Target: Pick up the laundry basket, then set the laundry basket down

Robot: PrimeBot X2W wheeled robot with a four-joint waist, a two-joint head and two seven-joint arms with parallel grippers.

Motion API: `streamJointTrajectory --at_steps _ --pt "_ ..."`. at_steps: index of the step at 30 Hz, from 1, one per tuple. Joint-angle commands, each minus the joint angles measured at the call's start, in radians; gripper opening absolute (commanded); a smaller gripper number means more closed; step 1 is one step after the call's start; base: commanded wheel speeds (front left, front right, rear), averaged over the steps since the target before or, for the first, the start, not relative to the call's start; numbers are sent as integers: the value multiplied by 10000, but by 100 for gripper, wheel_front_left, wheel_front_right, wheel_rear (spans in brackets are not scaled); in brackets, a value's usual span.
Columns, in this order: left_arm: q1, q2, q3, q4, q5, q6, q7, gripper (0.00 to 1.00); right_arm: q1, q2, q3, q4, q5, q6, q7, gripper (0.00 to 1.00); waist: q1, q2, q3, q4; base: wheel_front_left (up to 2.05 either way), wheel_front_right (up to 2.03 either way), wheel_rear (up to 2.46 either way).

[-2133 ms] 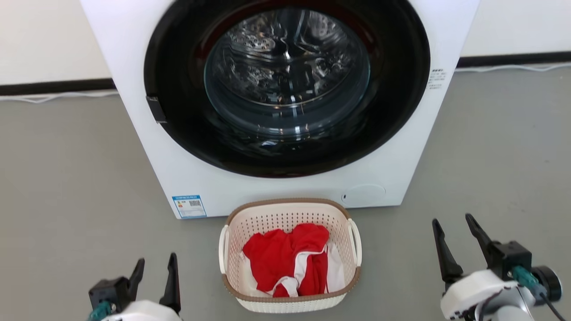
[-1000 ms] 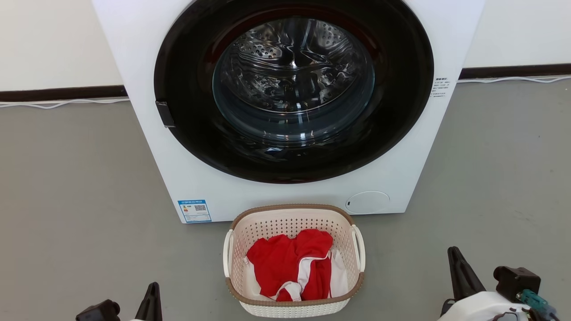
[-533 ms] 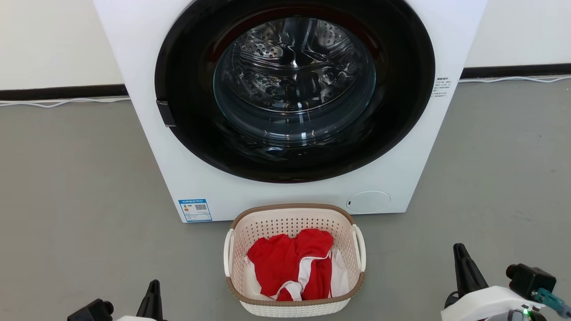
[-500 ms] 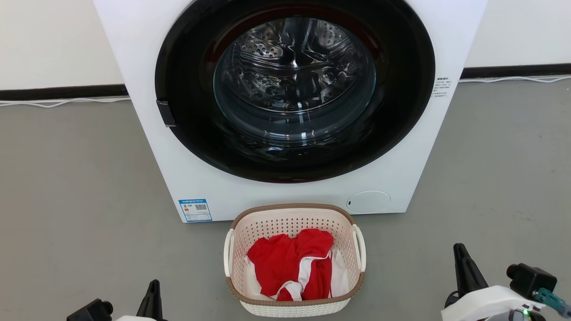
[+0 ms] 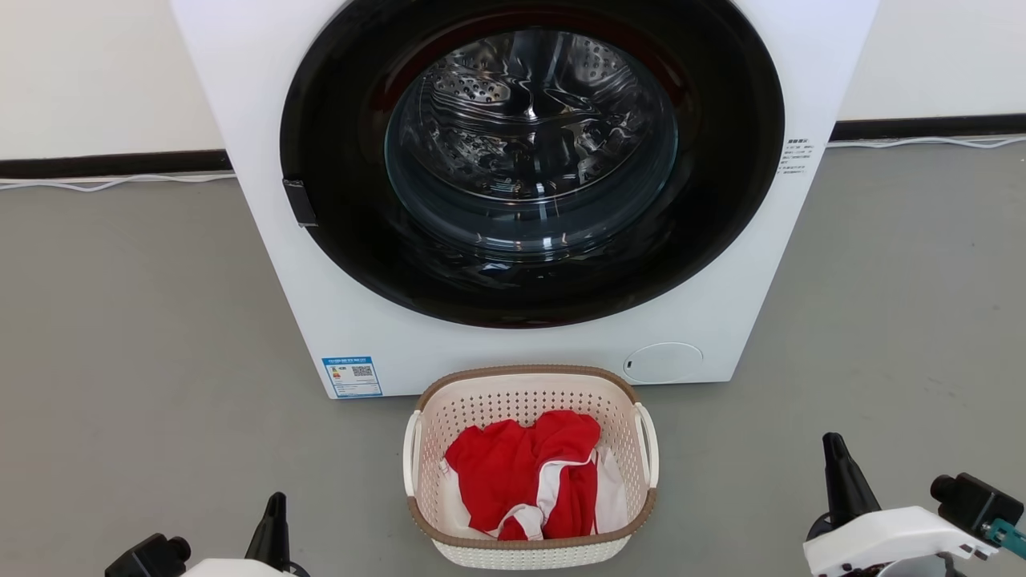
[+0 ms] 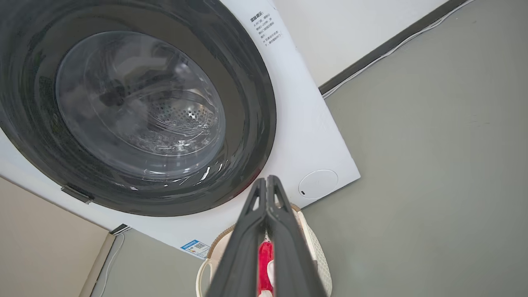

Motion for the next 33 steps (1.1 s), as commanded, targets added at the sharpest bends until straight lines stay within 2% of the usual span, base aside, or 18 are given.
streamJointTrajectory --at_steps 1,33 --pt "-518 79 204 -330 -333 -122 105 0 -332 -75 52 -368 437 40 125 0 -1 0 2 4 0 0 0" --pt "-790 -31 593 -813 -3443 -495 1019 0 -370 -6 -72 -978 4378 52 1023 0 -1 0 41 61 0 0 0"
